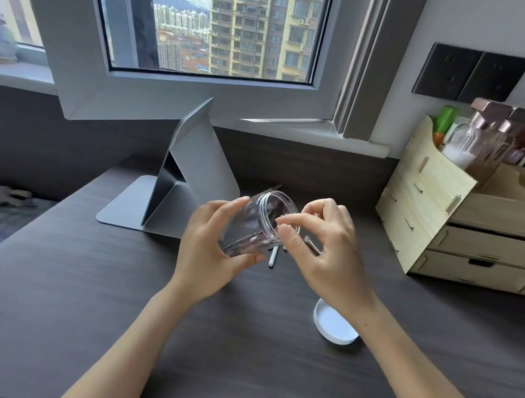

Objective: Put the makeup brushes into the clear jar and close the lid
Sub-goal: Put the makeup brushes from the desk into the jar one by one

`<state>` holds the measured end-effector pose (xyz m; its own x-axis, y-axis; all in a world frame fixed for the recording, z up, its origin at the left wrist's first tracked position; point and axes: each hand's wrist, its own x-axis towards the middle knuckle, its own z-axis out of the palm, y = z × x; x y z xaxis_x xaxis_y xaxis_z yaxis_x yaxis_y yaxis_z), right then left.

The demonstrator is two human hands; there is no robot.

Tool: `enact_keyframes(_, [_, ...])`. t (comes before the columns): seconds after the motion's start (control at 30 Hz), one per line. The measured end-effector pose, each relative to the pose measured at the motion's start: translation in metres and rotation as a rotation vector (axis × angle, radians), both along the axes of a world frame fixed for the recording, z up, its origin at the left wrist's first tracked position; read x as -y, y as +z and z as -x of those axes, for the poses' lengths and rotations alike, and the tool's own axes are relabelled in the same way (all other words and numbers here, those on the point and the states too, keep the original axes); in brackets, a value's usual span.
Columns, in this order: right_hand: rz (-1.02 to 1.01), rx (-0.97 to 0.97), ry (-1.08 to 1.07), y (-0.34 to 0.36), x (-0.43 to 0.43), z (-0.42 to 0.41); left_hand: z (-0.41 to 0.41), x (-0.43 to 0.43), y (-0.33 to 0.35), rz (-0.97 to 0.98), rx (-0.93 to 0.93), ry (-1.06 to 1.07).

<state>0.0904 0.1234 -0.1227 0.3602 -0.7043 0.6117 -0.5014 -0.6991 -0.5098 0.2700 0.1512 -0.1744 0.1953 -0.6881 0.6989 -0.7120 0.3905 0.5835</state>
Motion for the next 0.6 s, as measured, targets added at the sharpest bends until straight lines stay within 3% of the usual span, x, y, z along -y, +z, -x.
enact_keyframes(0.07, [-0.008, 0.053, 0.075, 0.000, 0.004, 0.002, -0.002, 0.001, 0.001, 0.008, -0.005, 0.010])
enact_keyframes(0.13, [-0.150, 0.274, 0.138, 0.000, 0.015, 0.003, -0.005, 0.002, 0.002, 0.027, -0.102, -0.014])
enact_keyframes(0.2, [-0.298, 0.447, 0.034, -0.004, 0.034, 0.003, -0.009, 0.001, 0.004, 0.033, -0.305, -0.059])
enact_keyframes(0.23, [-0.342, 0.423, -0.044, -0.008, 0.046, 0.001, -0.011, 0.001, 0.006, 0.032, -0.395, -0.076])
enact_keyframes(0.37, [-0.377, -0.005, -0.177, -0.033, 0.078, -0.021, -0.021, 0.002, 0.009, 0.045, -0.518, -0.087])
enact_keyframes(0.6, [0.227, -0.896, 0.089, -0.049, 0.097, -0.060, -0.023, 0.004, 0.007, 0.061, -0.532, -0.099])
